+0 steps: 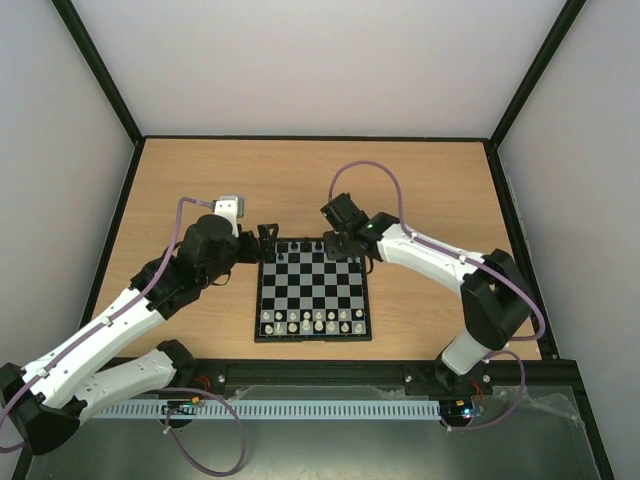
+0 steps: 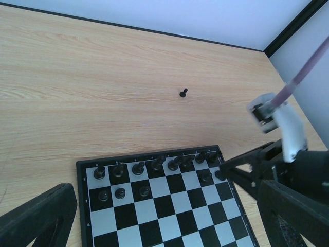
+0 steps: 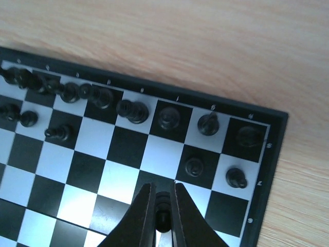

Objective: Set up the chess pieces on the board
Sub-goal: Place the chess piece on the chessboard, then pick up the chess piece at the center of the board.

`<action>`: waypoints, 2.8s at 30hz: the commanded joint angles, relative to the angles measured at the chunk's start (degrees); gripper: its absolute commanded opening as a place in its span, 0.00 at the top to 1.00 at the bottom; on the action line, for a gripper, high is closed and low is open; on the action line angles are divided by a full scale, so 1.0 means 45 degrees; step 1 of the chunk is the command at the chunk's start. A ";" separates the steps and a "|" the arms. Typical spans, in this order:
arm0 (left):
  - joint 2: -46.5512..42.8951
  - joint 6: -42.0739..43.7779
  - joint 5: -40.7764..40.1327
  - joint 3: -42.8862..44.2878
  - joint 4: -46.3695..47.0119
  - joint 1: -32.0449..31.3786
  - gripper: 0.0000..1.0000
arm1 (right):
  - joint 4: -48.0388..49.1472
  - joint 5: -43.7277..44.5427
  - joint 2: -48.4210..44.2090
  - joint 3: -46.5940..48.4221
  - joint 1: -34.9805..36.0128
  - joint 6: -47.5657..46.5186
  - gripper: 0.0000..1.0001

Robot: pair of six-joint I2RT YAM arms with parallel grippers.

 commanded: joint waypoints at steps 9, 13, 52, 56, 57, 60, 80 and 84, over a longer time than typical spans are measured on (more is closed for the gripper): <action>-0.0003 -0.0063 -0.0387 0.0190 -0.0174 0.0081 0.01 | 0.0192 0.0380 0.1950 0.0127 0.0608 0.0233 0.93; -0.0014 -0.0044 -0.0426 0.0239 -0.0188 0.0081 0.01 | 0.0257 0.0668 0.2339 0.0243 0.0617 0.0214 0.93; -0.0199 -0.0009 -0.0446 0.0188 -0.0249 0.0081 0.01 | 0.0941 0.0210 0.2389 0.0278 0.0610 0.0136 0.78; -0.0194 -0.0019 -0.0429 0.0164 -0.0266 0.0081 0.01 | 0.0827 -0.0047 0.1508 0.0033 0.0614 0.0138 0.77; -0.0191 -0.0021 -0.0427 0.0154 -0.0245 0.0081 0.01 | 0.0748 -0.0088 0.1173 -0.0027 0.0602 0.0136 0.76; -0.0198 -0.0021 -0.0446 0.0144 -0.0245 0.0081 0.01 | 0.0431 0.0386 0.0143 -0.0080 0.0597 0.0126 0.67; -0.0028 -0.0025 -0.0233 0.0017 -0.0007 0.0081 0.01 | -0.1332 -0.0546 0.5734 0.7446 -0.4107 -0.1534 0.45; 0.0038 -0.0009 -0.0208 -0.0047 0.0062 0.0081 0.01 | -0.2137 -0.0797 0.7450 0.9286 -0.4107 -0.1622 0.48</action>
